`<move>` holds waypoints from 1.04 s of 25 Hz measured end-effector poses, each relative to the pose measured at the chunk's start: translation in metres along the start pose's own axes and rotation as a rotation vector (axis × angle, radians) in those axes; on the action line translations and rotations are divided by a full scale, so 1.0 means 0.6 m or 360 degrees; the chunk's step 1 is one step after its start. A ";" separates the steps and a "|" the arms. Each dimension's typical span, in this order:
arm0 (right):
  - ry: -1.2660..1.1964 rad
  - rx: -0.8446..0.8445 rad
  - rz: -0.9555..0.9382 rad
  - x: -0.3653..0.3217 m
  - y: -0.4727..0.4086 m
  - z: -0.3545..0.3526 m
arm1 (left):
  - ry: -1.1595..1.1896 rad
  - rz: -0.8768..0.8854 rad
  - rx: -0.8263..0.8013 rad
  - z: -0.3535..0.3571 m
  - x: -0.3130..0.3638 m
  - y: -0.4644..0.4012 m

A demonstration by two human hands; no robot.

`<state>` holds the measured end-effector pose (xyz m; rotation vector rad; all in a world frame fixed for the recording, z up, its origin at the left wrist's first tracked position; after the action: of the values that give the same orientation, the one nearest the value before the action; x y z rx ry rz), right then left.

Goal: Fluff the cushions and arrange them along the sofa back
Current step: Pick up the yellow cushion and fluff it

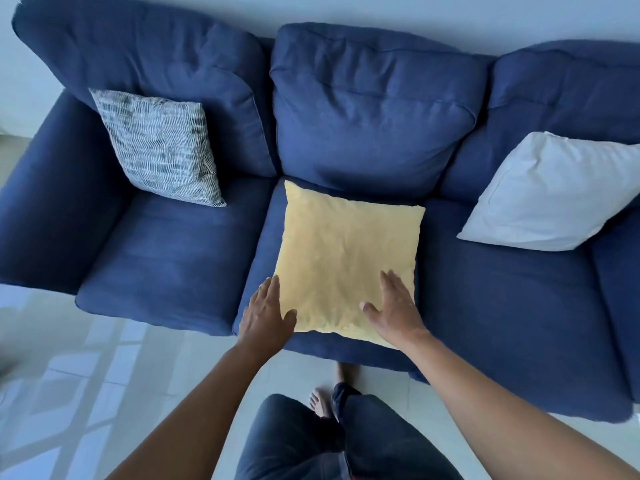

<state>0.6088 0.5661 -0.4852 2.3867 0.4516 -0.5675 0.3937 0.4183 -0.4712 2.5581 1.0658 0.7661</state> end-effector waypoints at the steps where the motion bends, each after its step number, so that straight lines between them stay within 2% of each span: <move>1: -0.0001 -0.0007 0.0024 0.005 -0.015 0.001 | -0.0011 0.0004 -0.0028 0.008 -0.006 -0.020; 5: -0.0067 -0.0020 0.0239 0.051 -0.039 0.018 | -0.0078 -0.0019 -0.0254 0.060 -0.030 -0.048; 9: -0.0191 0.0023 0.0579 0.129 -0.052 0.045 | -0.0196 0.0043 -0.0385 0.101 -0.049 -0.103; 14: -0.0325 0.0005 0.0843 0.226 -0.078 0.108 | -0.0259 -0.0088 -0.0518 0.168 -0.110 -0.171; 20: -0.0620 -0.0047 0.1062 0.287 -0.088 0.163 | 0.0017 -0.0469 -0.0597 0.219 -0.174 -0.197; 24: -0.0769 0.0025 0.1143 0.280 -0.066 0.156 | 0.0011 -0.0504 -0.0570 0.191 -0.156 -0.188; 26: -0.0913 0.0123 0.1128 0.257 -0.066 0.130 | 0.0160 -0.0494 -0.0554 0.157 -0.127 -0.188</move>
<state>0.6995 0.5714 -0.6373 2.1132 -0.6466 -0.8773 0.3367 0.4380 -0.6252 2.0255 1.2019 0.9106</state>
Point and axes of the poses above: each hand's wrist, its own y-axis away from the middle knuckle, its own z-axis out of the palm, x = y × z, the point moved 8 cm from there along -y, towards the middle knuckle, and after that the axes turned 4 degrees about x, right-handed, at the moved point
